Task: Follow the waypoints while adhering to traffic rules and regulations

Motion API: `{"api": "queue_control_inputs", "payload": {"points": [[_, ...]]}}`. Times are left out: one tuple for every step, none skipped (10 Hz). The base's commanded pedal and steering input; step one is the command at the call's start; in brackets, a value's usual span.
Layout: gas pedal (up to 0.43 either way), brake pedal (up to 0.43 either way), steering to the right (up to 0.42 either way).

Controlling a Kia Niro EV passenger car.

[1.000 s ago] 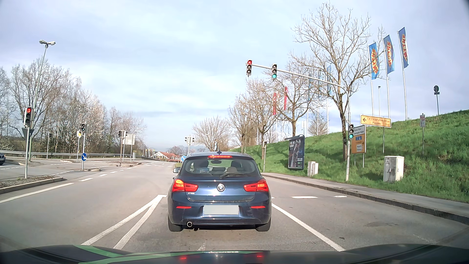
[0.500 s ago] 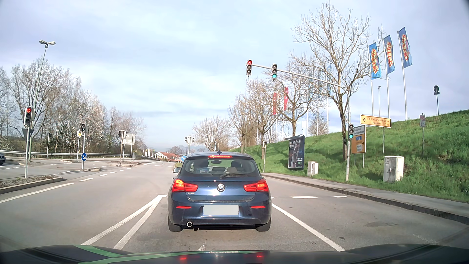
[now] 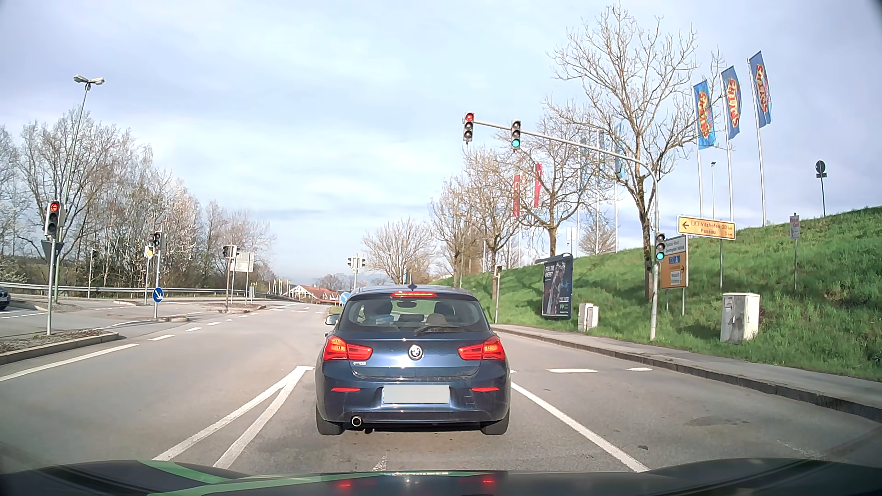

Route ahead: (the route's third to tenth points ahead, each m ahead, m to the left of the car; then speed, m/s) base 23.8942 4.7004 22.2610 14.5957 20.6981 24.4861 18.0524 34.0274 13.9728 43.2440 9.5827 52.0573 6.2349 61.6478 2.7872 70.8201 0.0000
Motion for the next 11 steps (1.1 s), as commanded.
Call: {"api": "queue_control_inputs", "payload": {"points": [[0.000,0.409,-0.075],[0.000,0.409,-0.075],[0.000,0.409,-0.075],[0.000,0.409,-0.075],[0.000,0.409,-0.075],[0.000,0.409,-0.075],[0.000,0.409,-0.075],[0.000,0.409,-0.075],[0.000,0.409,-0.075],[0.000,0.409,-0.076],[0.000,0.409,-0.075]]}}
